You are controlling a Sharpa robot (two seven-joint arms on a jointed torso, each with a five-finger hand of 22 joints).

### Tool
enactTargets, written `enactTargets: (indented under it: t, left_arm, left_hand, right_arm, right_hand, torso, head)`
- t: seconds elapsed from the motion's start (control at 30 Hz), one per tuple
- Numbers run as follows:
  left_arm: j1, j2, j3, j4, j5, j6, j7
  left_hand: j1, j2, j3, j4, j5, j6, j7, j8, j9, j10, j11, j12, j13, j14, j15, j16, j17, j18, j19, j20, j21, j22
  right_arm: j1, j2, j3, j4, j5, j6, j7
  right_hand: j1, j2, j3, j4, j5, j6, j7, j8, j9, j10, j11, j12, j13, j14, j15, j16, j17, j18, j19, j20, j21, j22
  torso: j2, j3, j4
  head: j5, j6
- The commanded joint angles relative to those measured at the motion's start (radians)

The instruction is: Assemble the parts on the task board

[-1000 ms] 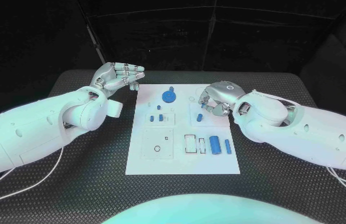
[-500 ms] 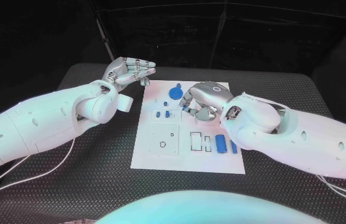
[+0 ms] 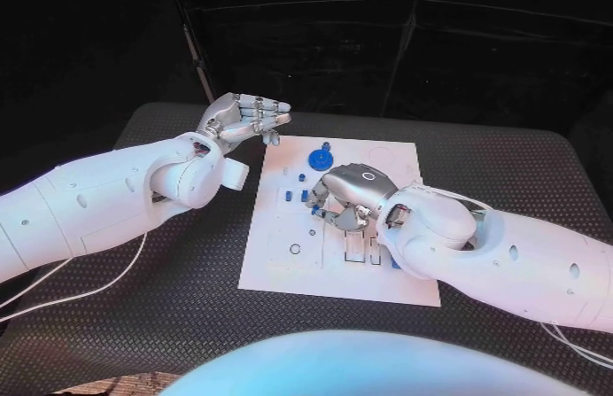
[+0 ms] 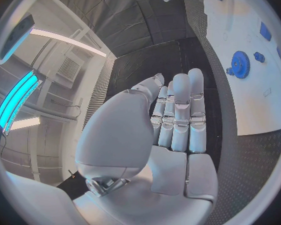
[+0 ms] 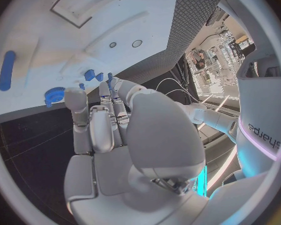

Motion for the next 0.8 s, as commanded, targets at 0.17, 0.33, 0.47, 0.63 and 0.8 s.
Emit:
enactTargets:
  t: [0.17, 0.33, 0.47, 0.63, 0.8]
  left_arm:
    - [0.001, 0.008, 0.001, 0.0, 0.01, 0.016, 0.012]
    - [0.001, 0.012, 0.001, -0.003, 0.01, 0.017, 0.011]
    - [0.001, 0.013, 0.001, -0.004, 0.01, 0.018, 0.011]
    - [0.001, 0.014, 0.001, -0.004, 0.01, 0.019, 0.011]
    - [0.001, 0.014, 0.001, -0.004, 0.01, 0.019, 0.012]
  left_hand:
    - [-0.003, 0.009, -0.004, -0.002, -0.004, 0.001, 0.007, -0.006, -0.002, -0.005, 0.001, 0.002, -0.001, -0.008, 0.0, -0.006, -0.001, 0.013, -0.009, 0.002, -0.004, -0.002]
    - [-0.003, 0.009, -0.004, -0.002, -0.004, 0.001, 0.007, -0.006, -0.002, -0.005, 0.001, 0.002, -0.001, -0.008, 0.0, -0.006, -0.002, 0.013, -0.009, 0.002, -0.004, -0.002]
    - [-0.003, 0.009, -0.004, -0.002, -0.004, 0.001, 0.007, -0.006, -0.002, -0.005, 0.001, 0.002, -0.001, -0.008, 0.0, -0.006, -0.002, 0.013, -0.009, 0.002, -0.004, -0.002]
    - [-0.004, 0.009, -0.005, -0.002, -0.004, 0.0, 0.008, -0.006, -0.002, -0.006, 0.001, 0.002, -0.001, -0.008, 0.0, -0.007, -0.002, 0.012, -0.009, 0.002, -0.005, -0.003]
    - [-0.004, 0.009, -0.005, -0.002, -0.004, 0.0, 0.008, -0.006, -0.002, -0.006, 0.001, 0.002, -0.001, -0.008, 0.0, -0.007, -0.002, 0.012, -0.009, 0.002, -0.005, -0.003]
  right_arm:
    - [-0.007, 0.017, -0.011, -0.018, 0.008, 0.032, 0.02]
    - [-0.01, 0.024, -0.02, -0.026, 0.008, 0.047, 0.023]
    - [-0.013, 0.026, -0.025, -0.03, 0.008, 0.056, 0.027]
    - [-0.015, 0.028, -0.027, -0.035, 0.007, 0.063, 0.029]
    - [-0.016, 0.032, -0.028, -0.043, 0.003, 0.067, 0.027]
  right_hand:
    - [-0.01, -0.001, 0.008, -0.001, 0.003, 0.004, 0.002, -0.005, 0.002, 0.004, 0.002, -0.005, 0.0, 0.046, -0.006, 0.003, -0.001, -0.005, -0.001, 0.001, 0.004, -0.002]
    - [-0.01, -0.001, 0.008, -0.001, 0.004, 0.004, 0.002, -0.005, 0.002, 0.004, 0.002, -0.005, 0.0, 0.046, -0.006, 0.003, -0.001, -0.005, -0.002, 0.001, 0.003, -0.003]
    - [-0.011, -0.001, 0.008, -0.002, 0.004, 0.004, 0.002, -0.005, 0.002, 0.004, 0.002, -0.005, 0.0, 0.046, -0.006, 0.003, -0.001, -0.005, -0.002, 0.001, 0.004, -0.003]
    - [-0.012, -0.001, 0.008, -0.002, 0.004, 0.004, 0.002, -0.005, 0.001, 0.004, 0.002, -0.006, -0.001, 0.046, -0.006, 0.003, -0.001, -0.005, -0.002, 0.001, 0.004, -0.003]
    - [-0.012, -0.001, 0.008, -0.002, 0.005, 0.004, 0.002, -0.005, 0.001, 0.004, 0.002, -0.006, -0.001, 0.046, -0.006, 0.004, 0.0, -0.005, -0.002, 0.001, 0.004, -0.003]
  torso:
    - [-0.001, 0.0015, -0.0003]
    - [-0.001, 0.0016, -0.0006]
    - [-0.001, 0.0009, -0.0015]
    - [-0.001, 0.0007, -0.0011]
    - [0.0, 0.0007, -0.0004]
  head:
    - [0.014, -0.008]
    - [0.021, -0.013]
    - [0.025, -0.015]
    - [0.027, -0.018]
    - [0.027, -0.019]
